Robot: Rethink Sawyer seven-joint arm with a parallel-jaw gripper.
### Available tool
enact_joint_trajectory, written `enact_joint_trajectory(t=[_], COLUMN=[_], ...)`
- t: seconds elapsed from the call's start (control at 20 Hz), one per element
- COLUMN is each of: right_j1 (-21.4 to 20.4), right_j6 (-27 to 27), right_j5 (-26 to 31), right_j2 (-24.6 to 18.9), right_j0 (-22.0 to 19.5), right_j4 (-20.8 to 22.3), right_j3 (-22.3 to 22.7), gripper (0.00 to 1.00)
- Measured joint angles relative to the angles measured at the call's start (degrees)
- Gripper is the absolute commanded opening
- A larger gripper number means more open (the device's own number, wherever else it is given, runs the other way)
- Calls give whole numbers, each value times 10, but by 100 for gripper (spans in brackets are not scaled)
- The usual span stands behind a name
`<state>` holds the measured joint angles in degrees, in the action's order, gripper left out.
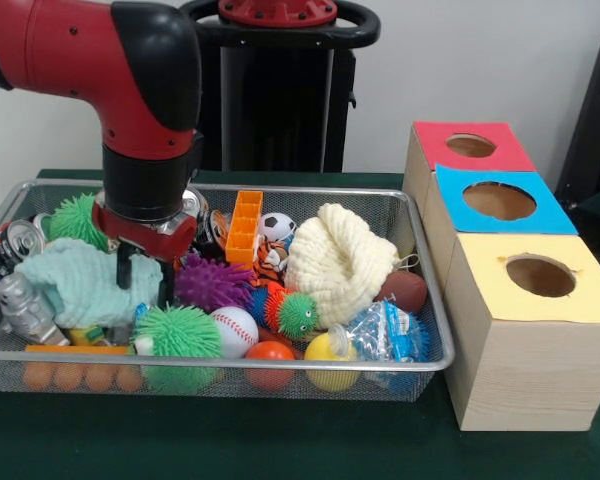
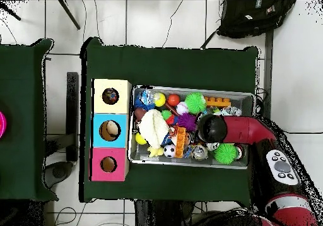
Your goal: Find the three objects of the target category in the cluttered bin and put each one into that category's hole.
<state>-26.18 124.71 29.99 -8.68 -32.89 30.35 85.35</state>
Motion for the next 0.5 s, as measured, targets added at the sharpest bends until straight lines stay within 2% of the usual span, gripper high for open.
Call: enact_joint_trajectory(t=[0.4,0.45,0.5], right_j1=[-1,-1,-1], right_j6=[0,0,0], right_j5=[0,0,0], right_j2=[12,18,19], right_j0=[4,7,7], right_j4=[0,1,1], right_j3=[1,1,1], gripper=[100,0,0])
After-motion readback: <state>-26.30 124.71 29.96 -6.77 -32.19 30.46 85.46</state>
